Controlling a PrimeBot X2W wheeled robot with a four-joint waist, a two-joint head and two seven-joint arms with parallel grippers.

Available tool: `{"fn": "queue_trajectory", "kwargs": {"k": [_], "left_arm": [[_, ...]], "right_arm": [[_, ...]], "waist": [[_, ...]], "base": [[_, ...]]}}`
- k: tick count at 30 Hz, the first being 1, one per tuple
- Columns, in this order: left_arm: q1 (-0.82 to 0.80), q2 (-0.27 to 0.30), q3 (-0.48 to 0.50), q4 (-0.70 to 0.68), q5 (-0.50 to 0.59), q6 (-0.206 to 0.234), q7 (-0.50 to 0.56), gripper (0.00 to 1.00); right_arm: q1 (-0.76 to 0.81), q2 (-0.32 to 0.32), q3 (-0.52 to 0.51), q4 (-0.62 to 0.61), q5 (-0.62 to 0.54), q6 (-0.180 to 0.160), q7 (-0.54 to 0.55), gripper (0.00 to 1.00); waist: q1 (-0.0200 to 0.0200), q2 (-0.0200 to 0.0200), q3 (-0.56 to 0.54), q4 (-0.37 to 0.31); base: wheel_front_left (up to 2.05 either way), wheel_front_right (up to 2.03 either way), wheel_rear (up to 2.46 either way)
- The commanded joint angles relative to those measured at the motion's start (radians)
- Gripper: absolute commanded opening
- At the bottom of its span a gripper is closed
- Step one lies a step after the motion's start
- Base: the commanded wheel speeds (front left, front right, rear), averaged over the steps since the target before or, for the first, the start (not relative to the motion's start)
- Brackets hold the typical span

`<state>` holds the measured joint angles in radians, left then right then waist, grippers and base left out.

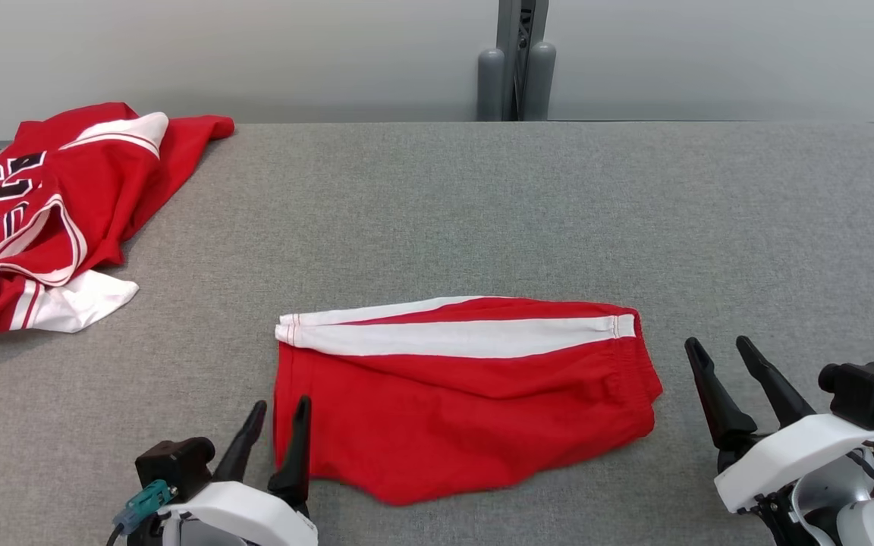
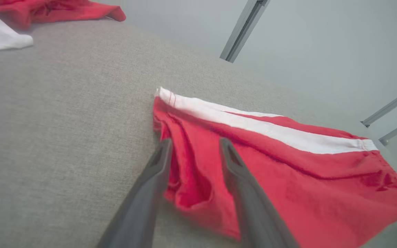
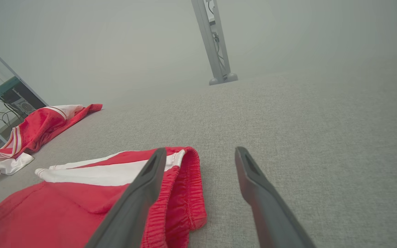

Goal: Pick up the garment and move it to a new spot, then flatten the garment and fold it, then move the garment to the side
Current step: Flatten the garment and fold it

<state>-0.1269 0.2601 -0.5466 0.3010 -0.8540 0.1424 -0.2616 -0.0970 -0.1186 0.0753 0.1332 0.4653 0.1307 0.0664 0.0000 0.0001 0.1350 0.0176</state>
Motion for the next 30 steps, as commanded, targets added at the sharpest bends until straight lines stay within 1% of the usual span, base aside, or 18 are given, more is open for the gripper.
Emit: {"fn": "queue_trajectory", "kwargs": {"k": [1, 8, 14, 19, 23, 26, 30], "left_arm": [[-0.002, 0.006, 0.010, -0.002, 0.020, 0.008, -0.004, 1.00], [0.003, 0.023, 0.064, -0.047, 0.166, 0.036, -0.004, 1.00], [0.020, 0.033, 0.087, -0.083, 0.244, 0.055, -0.004, 1.00], [0.028, 0.035, 0.097, -0.097, 0.265, 0.066, -0.004, 1.00], [0.030, 0.029, 0.100, -0.107, 0.266, 0.065, -0.004, 1.00], [0.031, 0.026, 0.102, -0.116, 0.266, 0.064, -0.004, 1.00], [0.030, 0.024, 0.106, -0.122, 0.264, 0.061, -0.004, 1.00]], "right_arm": [[0.008, -0.005, -0.001, 0.000, -0.003, 0.000, 0.005, 1.00], [0.038, 0.007, -0.006, -0.003, -0.015, 0.000, 0.006, 1.00], [0.086, 0.037, -0.018, 0.007, -0.041, 0.000, 0.007, 1.00], [0.100, 0.055, -0.007, 0.035, -0.060, 0.000, 0.002, 1.00], [0.080, 0.063, -0.010, 0.074, -0.090, 0.000, -0.002, 1.00], [0.054, 0.065, -0.016, 0.119, -0.103, 0.000, -0.008, 1.00], [0.010, 0.065, -0.023, 0.212, -0.095, 0.000, -0.024, 1.00]], "waist": [[0.0000, -0.0001, -0.007, 0.005], [0.0000, -0.0001, -0.032, 0.014], [0.0000, -0.0001, -0.052, 0.023], [0.0000, -0.0001, -0.059, 0.038], [0.0000, -0.0001, -0.058, 0.060], [0.0000, -0.0001, -0.053, 0.076], [0.0000, -0.0001, -0.044, 0.096]], "base": [[0.00, 0.00, 0.00], [0.00, 0.00, 0.00], [0.00, 0.00, 0.00], [0.00, 0.00, 0.00], [0.00, 0.00, 0.00], [0.00, 0.00, 0.00], [0.00, 0.00, 0.00]]}}
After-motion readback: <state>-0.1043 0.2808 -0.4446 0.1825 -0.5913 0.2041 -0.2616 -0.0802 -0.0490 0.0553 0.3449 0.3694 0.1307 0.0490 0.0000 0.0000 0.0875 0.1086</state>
